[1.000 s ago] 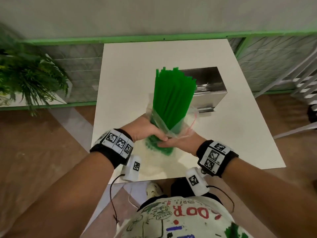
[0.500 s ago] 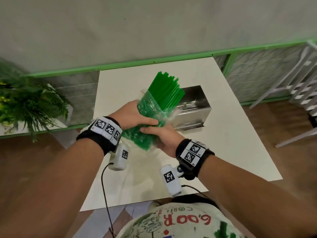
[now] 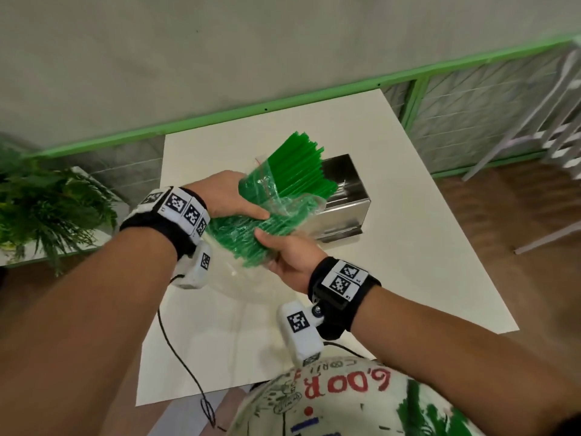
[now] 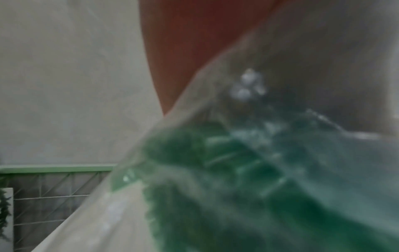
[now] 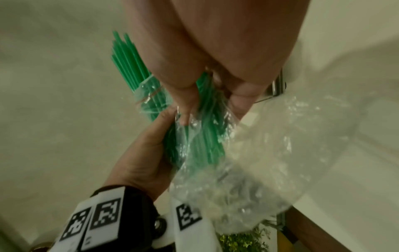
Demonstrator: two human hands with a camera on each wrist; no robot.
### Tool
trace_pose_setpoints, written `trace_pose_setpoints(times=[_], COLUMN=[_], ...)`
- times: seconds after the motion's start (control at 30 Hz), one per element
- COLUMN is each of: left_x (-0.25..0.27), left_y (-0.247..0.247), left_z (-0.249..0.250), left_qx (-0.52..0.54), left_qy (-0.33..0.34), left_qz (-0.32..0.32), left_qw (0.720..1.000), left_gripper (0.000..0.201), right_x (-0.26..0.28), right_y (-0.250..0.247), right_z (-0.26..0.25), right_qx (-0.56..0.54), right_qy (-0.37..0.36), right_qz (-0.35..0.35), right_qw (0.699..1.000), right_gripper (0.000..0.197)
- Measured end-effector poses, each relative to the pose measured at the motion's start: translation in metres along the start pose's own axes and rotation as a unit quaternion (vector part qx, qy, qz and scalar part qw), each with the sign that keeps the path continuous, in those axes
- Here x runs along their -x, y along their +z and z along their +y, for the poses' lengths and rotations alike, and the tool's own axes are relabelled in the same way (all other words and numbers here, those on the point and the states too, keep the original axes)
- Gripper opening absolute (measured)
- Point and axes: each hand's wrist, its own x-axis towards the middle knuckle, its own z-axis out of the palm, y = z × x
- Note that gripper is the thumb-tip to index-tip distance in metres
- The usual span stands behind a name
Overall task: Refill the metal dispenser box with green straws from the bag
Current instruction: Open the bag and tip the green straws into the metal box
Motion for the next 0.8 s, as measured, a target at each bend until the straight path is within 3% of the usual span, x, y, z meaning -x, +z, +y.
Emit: trace_pose_setpoints(times=[0.1, 0.27, 0.47, 0.57, 0.7, 0.8], left_x=[-0.005, -0.008, -0.016, -0.021, -0.021, -0.019], left_y=[-0.007, -0.012, -0.020, -0.026, -0.030, -0.027], left_z=[0.002, 0.003, -0.016, -0.026, -0.035, -0.040], left_qx=[-0.034, -0.027, -0.035, 0.005, 0.055, 0.093], left_qy=[-0.015, 0.009, 0.036, 0.047, 0.044, 0.042], left_qz=[0.025, -0.052, -0.069, -0.073, -0.092, -0.091], left_qw=[0.999, 0.998, 0.996, 0.996, 0.993, 0.991], left_gripper=[0.104, 0.120, 0.079, 0.061, 0.060, 0.065], right_x=[-0.002, -0.011, -0.003, -0.001, 0.000, -0.002], right_y=[0.011, 0.025, 0.047, 0.053, 0.055, 0.056], right_z=[-0.001, -0.002, 0.005, 0.010, 0.020, 0.027], right_qx=[-0.029, -0.045, -0.180, -0.139, -0.125, -0.119], right_qy=[-0.007, -0.012, -0.004, -0.025, -0.054, -0.079], right_qz=[0.038, 0.079, 0.009, 0.015, 0.008, 0.011], right_qw=[0.999, 0.996, 0.984, 0.990, 0.991, 0.990], right_gripper=[0.041, 0.029, 0.057, 0.046, 0.032, 0.038])
